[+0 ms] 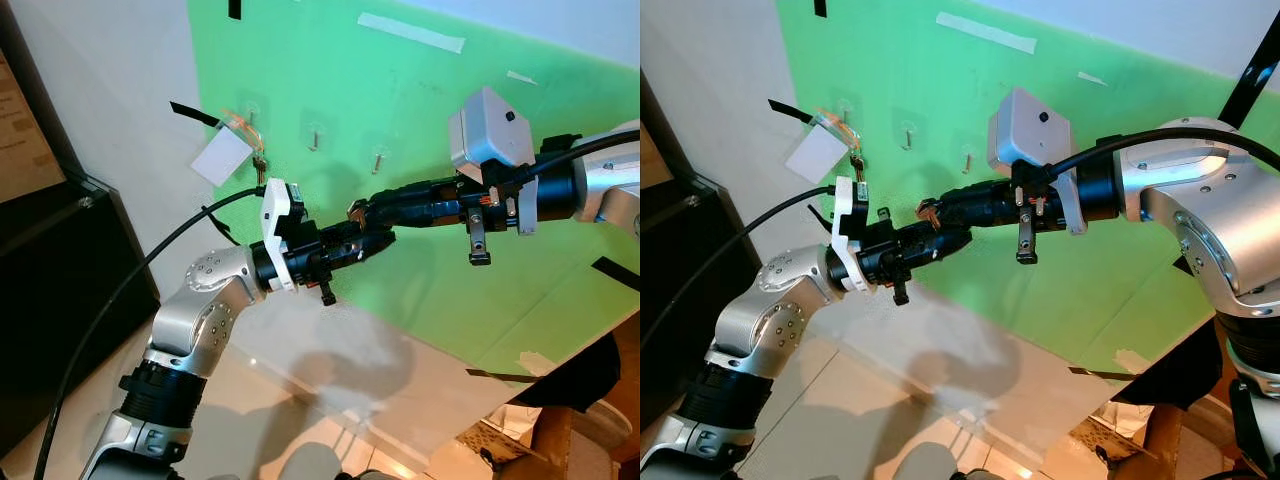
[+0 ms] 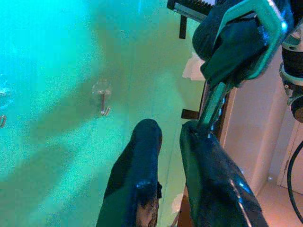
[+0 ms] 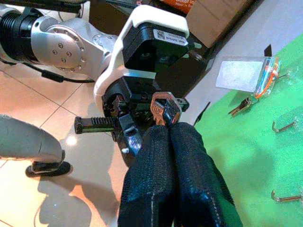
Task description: Hang keys on a hook
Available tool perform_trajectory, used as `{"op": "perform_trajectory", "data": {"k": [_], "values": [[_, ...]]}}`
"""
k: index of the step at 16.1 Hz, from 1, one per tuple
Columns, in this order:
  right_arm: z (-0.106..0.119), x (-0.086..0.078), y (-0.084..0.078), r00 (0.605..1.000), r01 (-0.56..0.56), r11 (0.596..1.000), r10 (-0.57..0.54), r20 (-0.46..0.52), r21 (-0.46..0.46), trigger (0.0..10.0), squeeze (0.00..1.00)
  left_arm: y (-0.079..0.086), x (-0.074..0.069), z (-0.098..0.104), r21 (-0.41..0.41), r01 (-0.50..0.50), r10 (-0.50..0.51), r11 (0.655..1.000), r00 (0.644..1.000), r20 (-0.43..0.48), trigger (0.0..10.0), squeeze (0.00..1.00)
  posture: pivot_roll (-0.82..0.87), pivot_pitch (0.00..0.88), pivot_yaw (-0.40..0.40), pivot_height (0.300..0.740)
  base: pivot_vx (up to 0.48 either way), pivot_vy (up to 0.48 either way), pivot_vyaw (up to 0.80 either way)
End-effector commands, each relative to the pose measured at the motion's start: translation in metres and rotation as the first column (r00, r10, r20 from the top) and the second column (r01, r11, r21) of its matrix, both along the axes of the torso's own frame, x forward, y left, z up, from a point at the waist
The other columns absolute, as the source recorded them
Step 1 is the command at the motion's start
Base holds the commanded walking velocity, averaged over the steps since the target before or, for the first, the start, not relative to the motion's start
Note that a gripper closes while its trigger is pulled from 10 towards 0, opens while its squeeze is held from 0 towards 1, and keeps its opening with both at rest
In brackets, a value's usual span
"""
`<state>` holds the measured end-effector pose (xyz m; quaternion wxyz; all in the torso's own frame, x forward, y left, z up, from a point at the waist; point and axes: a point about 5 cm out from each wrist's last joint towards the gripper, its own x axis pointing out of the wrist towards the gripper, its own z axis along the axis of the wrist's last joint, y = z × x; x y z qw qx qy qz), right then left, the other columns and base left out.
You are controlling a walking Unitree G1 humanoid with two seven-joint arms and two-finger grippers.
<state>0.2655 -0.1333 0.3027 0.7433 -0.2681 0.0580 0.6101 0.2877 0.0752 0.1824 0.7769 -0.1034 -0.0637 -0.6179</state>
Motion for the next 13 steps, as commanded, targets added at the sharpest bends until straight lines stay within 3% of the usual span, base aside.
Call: {"op": "perform_trajectory", "data": {"k": [1,10,13], "values": [[0.006,-0.003,0.0,1.0,-0.001,1.0,0.001,0.024,0.006,10.0,0.0,-0.005,0.001,0.001,0.014,0.027,-0.027,1.0,1.0,0.001,0.0,0.0,-0.06,0.0,-0.055,0.74,0.0,0.0,0.0],[0.0,-0.001,-0.005,1.0,0.012,1.0,-0.012,0.013,-0.017,10.0,0.0,-0.004,0.001,0.0,0.041,0.034,-0.035,0.999,0.999,0.013,0.0,0.0,-0.06,0.0,-0.054,0.74,0.0,0.0,0.0],[-0.006,0.005,-0.014,0.996,0.072,0.992,-0.066,0.06,-0.107,10.0,0.0,0.006,0.001,-0.005,0.08,0.018,-0.017,0.997,1.0,-0.01,0.0,0.0,-0.06,0.0,-0.046,0.74,0.0,0.0,0.0]]}}
